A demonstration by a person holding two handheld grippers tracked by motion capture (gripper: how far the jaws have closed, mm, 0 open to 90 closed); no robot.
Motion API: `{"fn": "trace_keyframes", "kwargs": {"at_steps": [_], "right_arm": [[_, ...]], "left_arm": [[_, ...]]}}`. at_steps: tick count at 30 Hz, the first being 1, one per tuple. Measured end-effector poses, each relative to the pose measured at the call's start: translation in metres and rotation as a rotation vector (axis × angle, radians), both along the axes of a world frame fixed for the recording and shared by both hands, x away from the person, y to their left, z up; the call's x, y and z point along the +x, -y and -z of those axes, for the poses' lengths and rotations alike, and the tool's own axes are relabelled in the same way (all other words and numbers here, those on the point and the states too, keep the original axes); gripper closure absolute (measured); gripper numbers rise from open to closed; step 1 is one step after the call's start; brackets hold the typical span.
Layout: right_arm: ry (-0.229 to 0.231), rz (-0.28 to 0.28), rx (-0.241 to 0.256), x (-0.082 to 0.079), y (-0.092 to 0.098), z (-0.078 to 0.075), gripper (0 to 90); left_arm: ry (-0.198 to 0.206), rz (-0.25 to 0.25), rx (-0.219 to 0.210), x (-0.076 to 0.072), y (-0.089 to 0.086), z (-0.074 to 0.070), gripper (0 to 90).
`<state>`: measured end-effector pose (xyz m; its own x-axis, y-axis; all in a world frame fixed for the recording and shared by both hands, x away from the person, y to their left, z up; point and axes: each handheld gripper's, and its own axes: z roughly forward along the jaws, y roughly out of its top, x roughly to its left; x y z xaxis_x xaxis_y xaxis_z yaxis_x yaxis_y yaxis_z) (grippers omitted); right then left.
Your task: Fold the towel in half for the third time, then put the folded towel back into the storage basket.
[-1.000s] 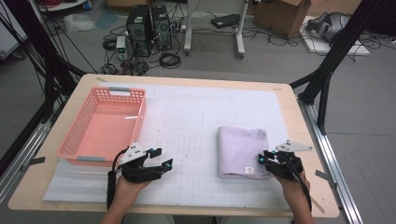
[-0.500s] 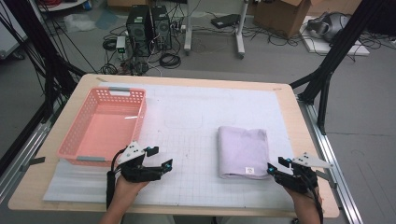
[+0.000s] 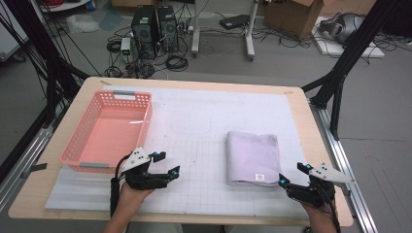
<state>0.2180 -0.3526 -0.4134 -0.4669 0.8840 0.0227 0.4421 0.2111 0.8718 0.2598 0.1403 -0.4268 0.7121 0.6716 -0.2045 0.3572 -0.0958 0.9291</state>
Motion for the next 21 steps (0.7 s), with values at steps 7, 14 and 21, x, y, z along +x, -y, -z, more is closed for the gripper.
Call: {"fn": "trace_keyframes", "kwargs": {"at_steps": [7, 14, 21], "right_arm": [[0.000, 0.015, 0.003, -0.002, 0.006, 0.000, 18.5], [-0.005, 0.019, 0.000, -0.003, 0.008, 0.000, 18.5], [-0.011, 0.018, -0.003, -0.002, 0.009, 0.001, 18.5]], "left_arm": [[-0.001, 0.002, 0.001, 0.000, 0.002, -0.001, 23.2], [-0.006, 0.015, -0.002, 0.002, 0.008, -0.001, 23.3], [-0.028, 0.027, -0.008, 0.011, 0.023, -0.003, 23.3]]}}
